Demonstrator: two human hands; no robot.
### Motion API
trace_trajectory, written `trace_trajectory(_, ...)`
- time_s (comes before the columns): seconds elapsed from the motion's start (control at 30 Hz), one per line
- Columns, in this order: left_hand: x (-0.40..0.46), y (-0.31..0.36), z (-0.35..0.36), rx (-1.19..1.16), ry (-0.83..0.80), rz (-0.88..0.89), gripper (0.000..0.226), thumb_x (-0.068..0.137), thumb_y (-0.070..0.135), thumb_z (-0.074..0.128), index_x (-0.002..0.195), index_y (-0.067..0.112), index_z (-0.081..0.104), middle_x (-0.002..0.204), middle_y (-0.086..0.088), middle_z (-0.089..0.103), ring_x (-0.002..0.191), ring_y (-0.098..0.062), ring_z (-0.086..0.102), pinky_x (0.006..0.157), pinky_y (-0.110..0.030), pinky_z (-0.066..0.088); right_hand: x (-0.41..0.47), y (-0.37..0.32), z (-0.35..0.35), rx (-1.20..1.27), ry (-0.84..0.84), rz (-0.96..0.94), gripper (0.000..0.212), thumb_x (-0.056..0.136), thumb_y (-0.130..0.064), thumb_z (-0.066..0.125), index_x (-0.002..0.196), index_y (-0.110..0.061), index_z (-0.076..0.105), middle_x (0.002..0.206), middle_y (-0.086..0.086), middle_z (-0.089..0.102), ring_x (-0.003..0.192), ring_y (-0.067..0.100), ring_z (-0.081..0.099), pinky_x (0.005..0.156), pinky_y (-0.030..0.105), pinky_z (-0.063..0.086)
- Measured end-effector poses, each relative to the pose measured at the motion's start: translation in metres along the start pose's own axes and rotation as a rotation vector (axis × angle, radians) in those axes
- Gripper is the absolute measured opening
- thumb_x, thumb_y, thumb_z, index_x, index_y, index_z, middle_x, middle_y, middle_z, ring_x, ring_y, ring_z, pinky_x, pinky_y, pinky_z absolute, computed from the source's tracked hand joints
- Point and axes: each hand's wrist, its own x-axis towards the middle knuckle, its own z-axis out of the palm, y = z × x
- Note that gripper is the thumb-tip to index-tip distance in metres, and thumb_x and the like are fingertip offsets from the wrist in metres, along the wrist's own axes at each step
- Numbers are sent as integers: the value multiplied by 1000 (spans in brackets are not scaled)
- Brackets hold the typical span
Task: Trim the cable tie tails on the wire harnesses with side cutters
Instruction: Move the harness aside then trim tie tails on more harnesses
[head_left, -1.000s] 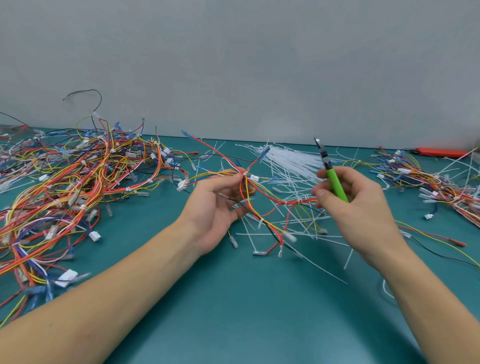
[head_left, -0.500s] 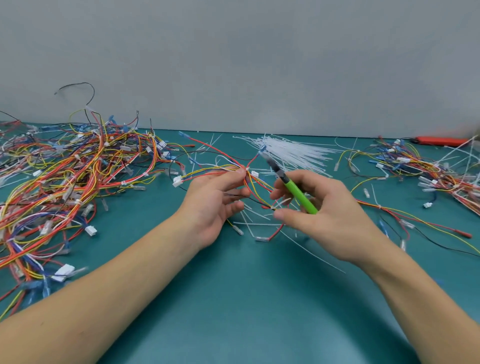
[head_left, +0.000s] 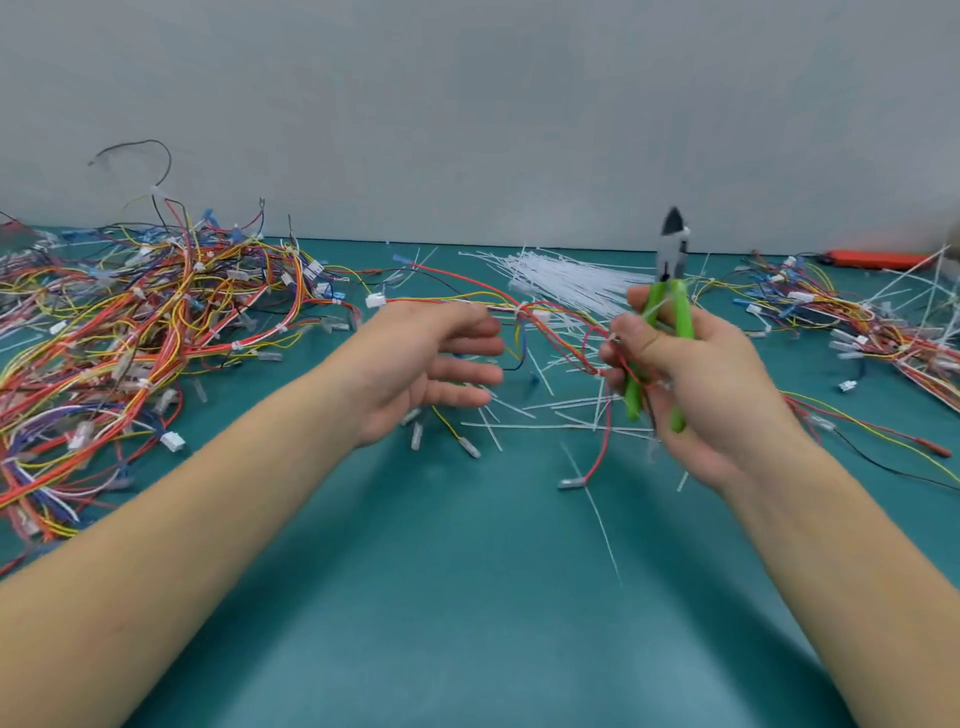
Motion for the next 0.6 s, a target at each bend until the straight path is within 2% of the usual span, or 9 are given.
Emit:
trace_trajectory(0.1, 1, -7, 1, 256, 29, 52, 15, 97, 21, 68, 99, 7, 74, 92, -9, 78, 73, -21, 76, 53, -29, 58, 6, -1, -7, 236, 25, 178, 18, 97, -2, 60, 107, -17, 61, 75, 0, 65, 67, 15, 66, 61, 25, 54)
trace_trajectory(0.2, 2, -7, -10, 735, 27, 166, 8, 91, 25, 75, 86, 18, 75, 74, 3, 75, 64, -10, 72, 51, -23, 52, 10, -1, -11, 383, 14, 281, 21, 88, -4, 62, 103, -20, 61, 79, 0, 62, 69, 13, 65, 61, 24, 52)
trace_trajectory(0.27, 2, 0, -24, 998, -15, 164, 13, 81, 29, 84, 78, 21, 74, 66, 9, 73, 56, -4, 66, 51, -16, 45, 12, -3, -14, 440, 1, 313, 20, 82, -7, 63, 96, -21, 61, 80, -1, 60, 69, 11, 64, 66, 24, 50)
trace_trajectory(0.33, 1, 8, -35, 1084, -65, 81, 26, 71, 33, 92, 74, 19, 71, 58, 10, 68, 50, -5, 59, 48, -18, 41, 14, -5, -17, 472, -2, 323, 18, 82, -7, 62, 92, -21, 60, 82, -2, 58, 69, 10, 64, 69, 23, 49)
trace_trajectory(0.47, 4, 7, -41, 1312, 56, 38, 41, 68, 53, 89, 67, 20, 64, 58, 8, 62, 58, -10, 55, 53, -27, 35, 17, -8, -23, 538, 13, 327, 16, 84, -7, 61, 92, -20, 60, 85, -2, 58, 70, 10, 63, 66, 23, 51)
trace_trajectory(0.6, 4, 3, -36, 1242, 30, -24, 43, 72, 64, 81, 73, 23, 70, 68, 8, 69, 69, -12, 64, 59, -27, 45, 18, -10, -26, 560, 30, 337, 12, 96, -7, 57, 92, -18, 61, 83, -1, 60, 70, 10, 64, 66, 25, 52)
